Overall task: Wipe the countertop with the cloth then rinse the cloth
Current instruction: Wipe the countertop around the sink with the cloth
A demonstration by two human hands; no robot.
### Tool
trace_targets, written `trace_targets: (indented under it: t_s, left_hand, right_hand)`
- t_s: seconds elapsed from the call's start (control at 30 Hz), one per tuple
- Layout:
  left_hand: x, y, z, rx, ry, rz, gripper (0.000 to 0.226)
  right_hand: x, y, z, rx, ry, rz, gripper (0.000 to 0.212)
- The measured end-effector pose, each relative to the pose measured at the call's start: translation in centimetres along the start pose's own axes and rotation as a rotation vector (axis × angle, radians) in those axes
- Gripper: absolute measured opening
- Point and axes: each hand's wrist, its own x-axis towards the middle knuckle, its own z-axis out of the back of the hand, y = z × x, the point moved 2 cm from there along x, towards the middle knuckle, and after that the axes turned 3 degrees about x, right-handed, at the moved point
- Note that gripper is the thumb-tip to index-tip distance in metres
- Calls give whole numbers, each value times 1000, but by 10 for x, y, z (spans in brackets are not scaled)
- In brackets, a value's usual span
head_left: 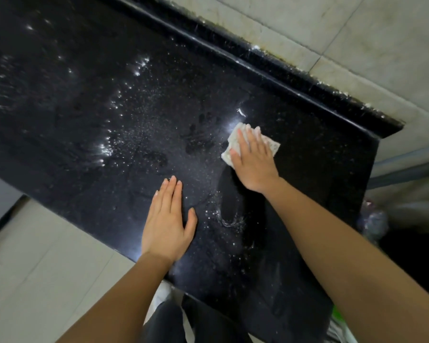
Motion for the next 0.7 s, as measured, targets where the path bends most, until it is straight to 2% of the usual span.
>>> trace_targets:
  t_s: [0.1,0.17,0.37,0.53,0.6,0.7]
  left_hand:
    - [-1,0,1,-23,-17,-3,66]
    - [-2,1,1,-52,-19,-18,67]
    - [-3,5,6,-130,61,-57,66]
    - [-13,10,12,22,184,-129,70]
    - [-23,15,11,53,169,-129,70]
    - [-45,24,12,46,144,-118,73]
  right_hand:
    - [-41,-7,-8,-44,49,133,63]
    - [-66,-25,-9,-28,64,132,63]
    - [-139,-88,-11,71,-3,-181,59]
    - [-205,-114,-23,139,-75,-405,63]
    - [-220,-118,-33,136,-81,-419,64]
    - [-255,-112,-50,103,-103,-377,77]
